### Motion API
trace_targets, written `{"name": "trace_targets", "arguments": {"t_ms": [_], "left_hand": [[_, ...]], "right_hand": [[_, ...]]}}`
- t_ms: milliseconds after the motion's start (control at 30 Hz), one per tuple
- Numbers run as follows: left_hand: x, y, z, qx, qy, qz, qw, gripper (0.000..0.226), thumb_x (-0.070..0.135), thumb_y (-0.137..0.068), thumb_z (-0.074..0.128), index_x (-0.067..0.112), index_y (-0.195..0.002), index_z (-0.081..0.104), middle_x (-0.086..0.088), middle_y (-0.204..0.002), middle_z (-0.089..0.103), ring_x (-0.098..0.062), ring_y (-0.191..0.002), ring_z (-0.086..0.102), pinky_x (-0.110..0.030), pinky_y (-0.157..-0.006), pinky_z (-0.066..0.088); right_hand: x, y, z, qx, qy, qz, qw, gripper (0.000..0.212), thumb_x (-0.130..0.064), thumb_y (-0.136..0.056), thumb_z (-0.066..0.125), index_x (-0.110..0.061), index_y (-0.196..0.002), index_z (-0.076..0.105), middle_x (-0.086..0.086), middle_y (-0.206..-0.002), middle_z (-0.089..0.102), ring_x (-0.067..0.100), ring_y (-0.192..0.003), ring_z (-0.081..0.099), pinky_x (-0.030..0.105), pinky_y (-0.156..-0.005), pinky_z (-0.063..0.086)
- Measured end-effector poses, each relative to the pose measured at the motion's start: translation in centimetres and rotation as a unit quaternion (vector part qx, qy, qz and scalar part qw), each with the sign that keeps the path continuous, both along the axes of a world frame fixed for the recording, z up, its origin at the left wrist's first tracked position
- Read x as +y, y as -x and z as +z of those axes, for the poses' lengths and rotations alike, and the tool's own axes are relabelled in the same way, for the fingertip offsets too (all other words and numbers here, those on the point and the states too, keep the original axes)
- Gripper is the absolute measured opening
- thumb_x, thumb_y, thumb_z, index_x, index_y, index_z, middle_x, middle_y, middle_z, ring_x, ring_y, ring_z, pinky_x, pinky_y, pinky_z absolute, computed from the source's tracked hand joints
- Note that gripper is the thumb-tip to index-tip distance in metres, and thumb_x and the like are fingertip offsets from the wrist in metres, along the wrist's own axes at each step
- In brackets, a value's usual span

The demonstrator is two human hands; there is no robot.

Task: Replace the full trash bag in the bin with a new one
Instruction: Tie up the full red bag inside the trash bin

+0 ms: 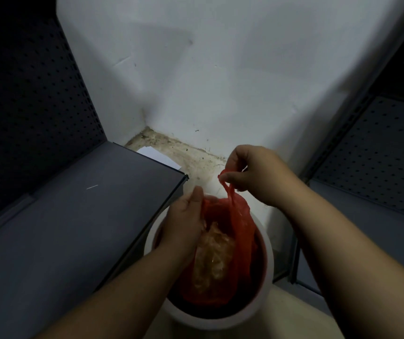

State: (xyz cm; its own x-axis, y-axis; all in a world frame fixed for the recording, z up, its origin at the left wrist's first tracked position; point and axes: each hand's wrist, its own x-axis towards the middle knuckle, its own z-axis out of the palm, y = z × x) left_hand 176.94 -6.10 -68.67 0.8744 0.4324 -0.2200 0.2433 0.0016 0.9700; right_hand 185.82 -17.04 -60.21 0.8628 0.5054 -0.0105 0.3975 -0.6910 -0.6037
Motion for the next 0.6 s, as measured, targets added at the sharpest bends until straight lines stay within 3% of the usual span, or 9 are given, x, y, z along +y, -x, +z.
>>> {"name": "trace_targets", "arguments": {"t_ms": [133, 233, 300, 367, 400, 467, 533, 567, 600], "left_hand": [[-0.5, -0.4, 0.1, 0.008, 0.064, -0.075, 0.995, 0.081, 0.080, -0.068, 0.010, 0.034, -0.103, 0.068, 0.004, -0.101, 0.074, -0.016, -0.104, 0.065, -0.050, -0.102, 0.043], [-0.9, -0.7, 0.4, 0.035, 0.082, -0.121, 0.989, 0.091, 0.083, -0.065, 0.007, 0.028, -0.096, 0.073, -0.002, -0.102, 0.074, -0.020, -0.107, 0.064, -0.052, -0.105, 0.039], [-1.1, -0.9, 0.6, 0.029, 0.132, -0.123, 0.983, 0.097, 0.083, -0.065, 0.007, 0.020, -0.093, 0.075, -0.007, -0.092, 0.075, -0.025, -0.098, 0.067, -0.057, -0.107, 0.035], [-1.0, -0.8, 1.2, 0.024, 0.149, -0.116, 0.982, 0.099, 0.077, -0.068, 0.001, 0.014, -0.090, 0.074, -0.004, -0.062, 0.071, -0.040, -0.087, 0.065, -0.061, -0.107, 0.029], [-0.9, -0.8, 1.4, 0.017, 0.149, -0.113, 0.982, 0.100, 0.075, -0.069, -0.002, 0.014, -0.092, 0.073, -0.008, -0.055, 0.067, -0.052, -0.095, 0.055, -0.063, -0.104, 0.027], [-0.8, -1.0, 1.5, 0.003, 0.163, -0.105, 0.981, 0.102, 0.072, -0.075, -0.007, 0.011, -0.103, 0.069, -0.025, -0.069, 0.063, -0.056, -0.095, 0.048, -0.059, -0.096, 0.039], [-0.6, -1.4, 1.1, -0.011, 0.180, -0.098, 0.979, 0.098, 0.066, -0.082, -0.011, 0.007, -0.106, 0.064, -0.019, -0.051, 0.063, -0.035, -0.043, 0.056, -0.029, -0.056, 0.057], [-0.4, -1.6, 0.9, -0.007, 0.183, -0.096, 0.978, 0.096, 0.066, -0.082, -0.010, 0.008, -0.105, 0.063, -0.010, -0.041, 0.059, -0.017, -0.028, 0.046, -0.018, -0.039, 0.044], [-0.4, -1.7, 0.7, -0.004, 0.180, -0.094, 0.979, 0.097, 0.069, -0.079, -0.009, 0.010, -0.107, 0.063, -0.003, -0.041, 0.058, -0.008, -0.026, 0.040, -0.016, -0.035, 0.035]], "right_hand": [[0.9, -0.2, -0.6, 0.009, -0.023, 0.028, 0.999, 0.025, -0.019, -0.082, 0.073, -0.024, -0.067, 0.053, -0.002, -0.071, 0.063, 0.023, -0.077, 0.067, 0.044, -0.080, 0.055], [1.7, -0.2, -0.8, 0.015, -0.040, 0.058, 0.997, 0.020, -0.018, -0.084, 0.069, -0.024, -0.070, 0.056, -0.007, -0.072, 0.060, 0.022, -0.081, 0.065, 0.044, -0.083, 0.055], [2.2, -0.1, -0.8, 0.009, -0.038, 0.076, 0.996, 0.006, -0.017, -0.087, 0.066, -0.020, -0.082, 0.063, -0.006, -0.080, 0.062, 0.017, -0.083, 0.062, 0.037, -0.085, 0.054], [2.2, -0.1, -0.9, -0.020, -0.049, 0.068, 0.996, 0.004, -0.020, -0.090, 0.062, -0.019, -0.092, 0.065, -0.007, -0.086, 0.063, 0.009, -0.080, 0.056, 0.021, -0.075, 0.049], [1.8, 0.0, -1.0, -0.035, -0.058, 0.059, 0.996, 0.005, -0.024, -0.091, 0.061, -0.021, -0.091, 0.064, -0.011, -0.082, 0.061, 0.005, -0.074, 0.053, 0.015, -0.067, 0.043], [0.8, 0.2, -1.4, -0.066, -0.048, 0.062, 0.995, 0.009, -0.033, -0.089, 0.062, -0.026, -0.083, 0.059, -0.017, -0.072, 0.052, -0.002, -0.065, 0.046, 0.013, -0.058, 0.034], [-0.2, 0.5, -2.3, -0.079, 0.013, 0.089, 0.993, 0.014, -0.041, -0.086, 0.063, -0.028, -0.083, 0.060, -0.016, -0.067, 0.046, -0.003, -0.061, 0.043, 0.014, -0.054, 0.031], [-0.5, 0.8, -2.8, -0.077, 0.049, 0.096, 0.991, 0.020, -0.046, -0.084, 0.063, -0.026, -0.086, 0.062, -0.016, -0.067, 0.045, -0.002, -0.062, 0.043, 0.015, -0.055, 0.032], [-0.7, 1.1, -3.2, -0.072, 0.080, 0.096, 0.990, 0.027, -0.051, -0.083, 0.061, -0.025, -0.090, 0.063, -0.015, -0.067, 0.045, 0.000, -0.063, 0.043, 0.017, -0.056, 0.035]]}}
